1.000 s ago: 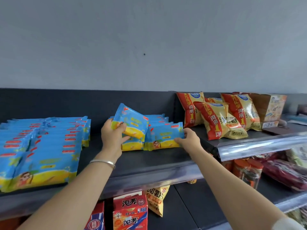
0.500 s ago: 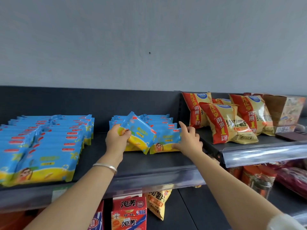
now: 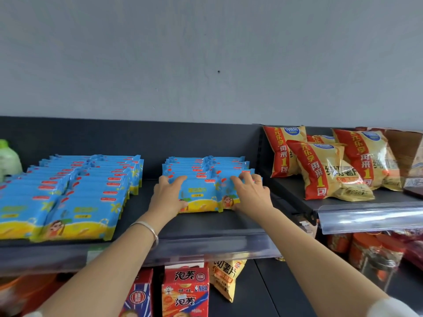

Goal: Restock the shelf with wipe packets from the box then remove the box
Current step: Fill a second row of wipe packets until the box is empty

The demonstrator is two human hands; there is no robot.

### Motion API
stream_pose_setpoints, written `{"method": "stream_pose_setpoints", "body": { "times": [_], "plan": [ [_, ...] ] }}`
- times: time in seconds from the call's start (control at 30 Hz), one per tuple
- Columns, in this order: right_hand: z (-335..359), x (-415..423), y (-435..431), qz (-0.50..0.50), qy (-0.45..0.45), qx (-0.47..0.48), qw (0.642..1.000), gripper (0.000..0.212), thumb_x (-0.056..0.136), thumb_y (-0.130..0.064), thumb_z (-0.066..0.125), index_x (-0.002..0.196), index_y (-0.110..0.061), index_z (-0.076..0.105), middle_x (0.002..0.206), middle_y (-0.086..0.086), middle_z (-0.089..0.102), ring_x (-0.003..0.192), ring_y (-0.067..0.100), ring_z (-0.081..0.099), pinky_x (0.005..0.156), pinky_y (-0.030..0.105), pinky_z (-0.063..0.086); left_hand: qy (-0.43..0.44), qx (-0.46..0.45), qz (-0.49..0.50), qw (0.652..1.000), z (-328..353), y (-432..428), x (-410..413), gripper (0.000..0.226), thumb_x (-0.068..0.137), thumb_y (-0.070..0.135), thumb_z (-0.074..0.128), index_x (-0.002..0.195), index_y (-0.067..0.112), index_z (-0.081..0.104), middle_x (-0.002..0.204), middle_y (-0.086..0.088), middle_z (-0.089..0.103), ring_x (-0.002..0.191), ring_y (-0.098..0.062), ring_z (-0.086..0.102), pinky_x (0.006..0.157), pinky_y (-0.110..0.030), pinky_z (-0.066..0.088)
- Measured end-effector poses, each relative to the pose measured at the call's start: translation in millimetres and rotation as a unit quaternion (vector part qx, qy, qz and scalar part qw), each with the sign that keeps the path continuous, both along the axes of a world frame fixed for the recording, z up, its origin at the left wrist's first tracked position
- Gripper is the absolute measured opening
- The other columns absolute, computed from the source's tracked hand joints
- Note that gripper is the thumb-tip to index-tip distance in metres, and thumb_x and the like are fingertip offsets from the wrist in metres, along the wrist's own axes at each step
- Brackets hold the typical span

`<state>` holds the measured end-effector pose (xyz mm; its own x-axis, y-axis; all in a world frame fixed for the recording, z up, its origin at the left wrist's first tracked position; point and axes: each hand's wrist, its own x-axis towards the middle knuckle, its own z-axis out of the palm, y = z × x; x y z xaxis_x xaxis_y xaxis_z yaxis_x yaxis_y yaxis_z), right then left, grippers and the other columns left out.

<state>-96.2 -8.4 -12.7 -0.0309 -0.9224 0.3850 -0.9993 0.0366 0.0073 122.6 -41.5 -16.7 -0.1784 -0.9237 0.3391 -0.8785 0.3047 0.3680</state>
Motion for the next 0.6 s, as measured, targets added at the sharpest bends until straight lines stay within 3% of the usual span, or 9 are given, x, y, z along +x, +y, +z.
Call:
{"method": "stream_pose_setpoints", "body": {
  "times": [0.17, 0.27, 0.4, 0.6],
  "plan": [
    [-5, 0, -5, 0.003, 0.023, -0.038, 0.999, 0.075, 0.081, -0.038, 0.071, 0.141, -0.026, 0.028, 0.14, 0.003, 0.03, 0.133, 0.032, 0.025, 0.096, 0.045, 0.041, -0.055, -0.078, 0.043, 0.995, 1, -2, -2, 0.065, 0.087, 0.027, 0.065, 0.141, 0.023, 0.03, 0.131, -0.01, 0.028, 0.114, -0.025, 0.039, 0.084, -0.032, 0.046],
    [-4, -3, -10, 0.02, 0.014, -0.031, 0.999, 0.075, 0.082, -0.038, 0.069, 0.143, -0.025, 0.027, 0.141, 0.003, 0.029, 0.136, 0.032, 0.022, 0.099, 0.046, 0.04, -0.118, -0.125, 0.057, 0.984, 6, -2, -3, 0.068, 0.084, 0.036, 0.067, 0.14, 0.024, 0.03, 0.141, -0.01, 0.022, 0.122, -0.028, 0.035, 0.093, -0.034, 0.042],
    [-6, -1, -11, 0.015, 0.015, -0.039, 0.999, 0.075, 0.082, -0.036, 0.07, 0.142, -0.025, 0.027, 0.142, 0.004, 0.029, 0.136, 0.032, 0.022, 0.101, 0.045, 0.039, -0.218, -0.174, -0.031, 0.96, 4, 0, -9, 0.07, 0.085, 0.043, 0.063, 0.143, 0.031, 0.024, 0.145, -0.003, 0.023, 0.129, -0.025, 0.028, 0.103, -0.038, 0.027],
    [-2, 5, -4, 0.007, 0.02, -0.026, 0.999, 0.086, 0.081, -0.033, 0.07, 0.148, -0.029, 0.017, 0.15, 0.007, 0.019, 0.139, 0.035, 0.019, 0.101, 0.045, 0.04, -0.223, -0.201, -0.031, 0.953, 2, 3, -11, 0.065, 0.087, 0.038, 0.062, 0.14, 0.031, 0.026, 0.138, -0.001, 0.031, 0.123, -0.024, 0.032, 0.1, -0.036, 0.028]
  ]
}}
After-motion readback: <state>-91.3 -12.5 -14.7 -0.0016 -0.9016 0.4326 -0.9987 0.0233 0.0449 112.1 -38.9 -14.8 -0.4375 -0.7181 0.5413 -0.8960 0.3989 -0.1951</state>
